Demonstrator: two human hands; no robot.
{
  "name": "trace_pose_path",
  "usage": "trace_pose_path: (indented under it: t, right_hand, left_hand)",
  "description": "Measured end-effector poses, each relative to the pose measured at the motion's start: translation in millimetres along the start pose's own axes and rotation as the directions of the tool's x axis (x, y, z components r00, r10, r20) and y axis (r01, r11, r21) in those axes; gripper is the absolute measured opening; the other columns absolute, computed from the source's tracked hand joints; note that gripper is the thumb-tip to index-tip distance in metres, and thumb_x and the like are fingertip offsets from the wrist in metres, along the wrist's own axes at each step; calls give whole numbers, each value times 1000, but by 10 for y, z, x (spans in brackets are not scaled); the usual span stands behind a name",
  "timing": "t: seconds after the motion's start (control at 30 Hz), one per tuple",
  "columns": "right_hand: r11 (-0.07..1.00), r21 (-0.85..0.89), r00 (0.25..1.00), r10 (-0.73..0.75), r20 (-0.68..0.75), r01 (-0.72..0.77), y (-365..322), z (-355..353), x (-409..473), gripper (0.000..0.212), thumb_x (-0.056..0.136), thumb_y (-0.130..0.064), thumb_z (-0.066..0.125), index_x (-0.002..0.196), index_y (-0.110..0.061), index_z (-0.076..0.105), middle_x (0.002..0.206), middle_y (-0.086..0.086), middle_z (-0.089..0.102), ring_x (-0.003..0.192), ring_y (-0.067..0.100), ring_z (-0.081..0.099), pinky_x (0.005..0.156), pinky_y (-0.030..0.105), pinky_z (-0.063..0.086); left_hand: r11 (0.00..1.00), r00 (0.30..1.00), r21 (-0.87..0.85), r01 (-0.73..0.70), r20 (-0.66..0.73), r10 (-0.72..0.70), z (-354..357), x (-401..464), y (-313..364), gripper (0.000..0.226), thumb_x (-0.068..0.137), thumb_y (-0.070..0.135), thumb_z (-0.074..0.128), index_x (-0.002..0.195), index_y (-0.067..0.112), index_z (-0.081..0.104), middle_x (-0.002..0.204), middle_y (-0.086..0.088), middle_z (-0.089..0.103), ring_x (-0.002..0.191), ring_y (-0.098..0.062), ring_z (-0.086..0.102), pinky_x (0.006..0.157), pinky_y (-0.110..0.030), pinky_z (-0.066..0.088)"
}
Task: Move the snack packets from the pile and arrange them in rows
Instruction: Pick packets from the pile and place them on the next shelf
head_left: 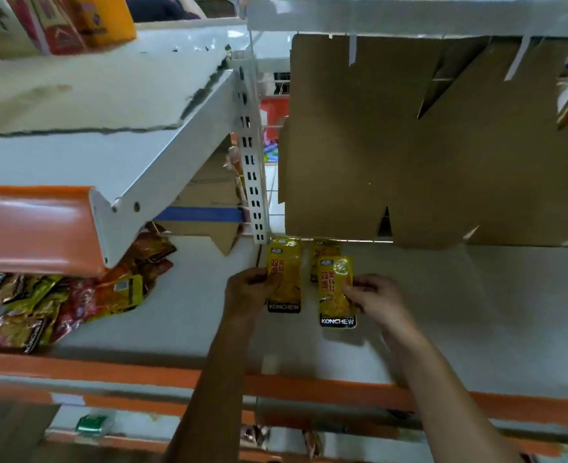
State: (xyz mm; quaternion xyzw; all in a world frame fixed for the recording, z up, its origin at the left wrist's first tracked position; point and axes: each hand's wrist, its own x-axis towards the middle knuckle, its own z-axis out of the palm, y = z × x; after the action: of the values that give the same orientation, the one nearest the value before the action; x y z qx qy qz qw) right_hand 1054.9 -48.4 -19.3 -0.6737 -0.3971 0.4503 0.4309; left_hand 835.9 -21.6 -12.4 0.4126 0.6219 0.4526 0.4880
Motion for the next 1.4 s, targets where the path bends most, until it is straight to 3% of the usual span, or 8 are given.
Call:
trace_pose_path:
  t: [0.1,0.2,0.33,0.53,0.7,0.83,1.13,1.4]
  right_hand:
    - [999,-29,999,-41,1,41,-23,-22,97,7,84,-2,73,91,-5,72,79,12,68,66,17,60,62,24,49]
    - [994,-82,997,-76,0,75,-57,-54,193,17,82,-8,75,74,-22,71,73,7,71,65,16,61,68,32,46]
    - [995,-69,998,-69,-16,67,-79,-47,303,6,84,-7,74,86,-13,74,74,5,70,60,8,59,61,24,44]
    - [998,-60,998,-16,-53,13,-101,30,396,5,84,-13,74,82,-17,73,72,2,71,58,7,60,60,22,45]
    - [995,-95,998,8,-57,-13,-127,71,461,8,86,-13,70,81,-10,76,70,6,71,56,8,58,60,22,43]
    - [993,-100,996,52,-73,-59,-158,104,518,8,85,-16,70,82,-12,76,63,-1,64,51,4,53,48,17,38]
    - [991,-74,988,101,-115,-110,-94,203,575,19,76,-2,66,76,-17,77,72,-1,74,68,13,68,60,22,48]
    - [992,-88,987,81,-140,-94,-112,253,572,20,76,-1,65,78,-19,73,74,-2,72,71,11,68,49,15,44]
  left_hand:
    - [999,999,26,-44,9,43,45,106,56,13,76,7,82,78,20,80,80,-7,77,79,-24,75,75,-37,59]
    - [994,1000,108,-26,-9,27,78,302,59,19,73,12,85,91,10,78,82,-6,77,82,-24,74,76,-33,58]
    - [972,999,233,-2,-34,11,129,512,31,24,72,21,86,94,12,79,86,-4,77,82,-20,73,78,-34,56]
    - [911,996,413,12,-84,25,162,564,-9,25,87,33,74,108,19,76,99,1,75,86,-10,66,62,-18,43]
    - [870,992,493,-2,-110,64,165,555,-57,26,88,32,72,110,20,76,104,0,75,86,-9,63,69,-21,43]
    - [826,988,563,-23,-113,105,179,544,-45,22,90,32,69,107,21,75,104,0,74,92,-13,65,76,-25,48]
    - [816,992,577,-26,-87,93,187,541,-35,18,86,28,73,103,21,71,102,1,72,83,-9,58,75,-25,46]
    - [770,993,636,-46,-57,107,261,573,-1,55,86,45,71,132,18,57,127,-7,55,114,-23,57,91,-31,43]
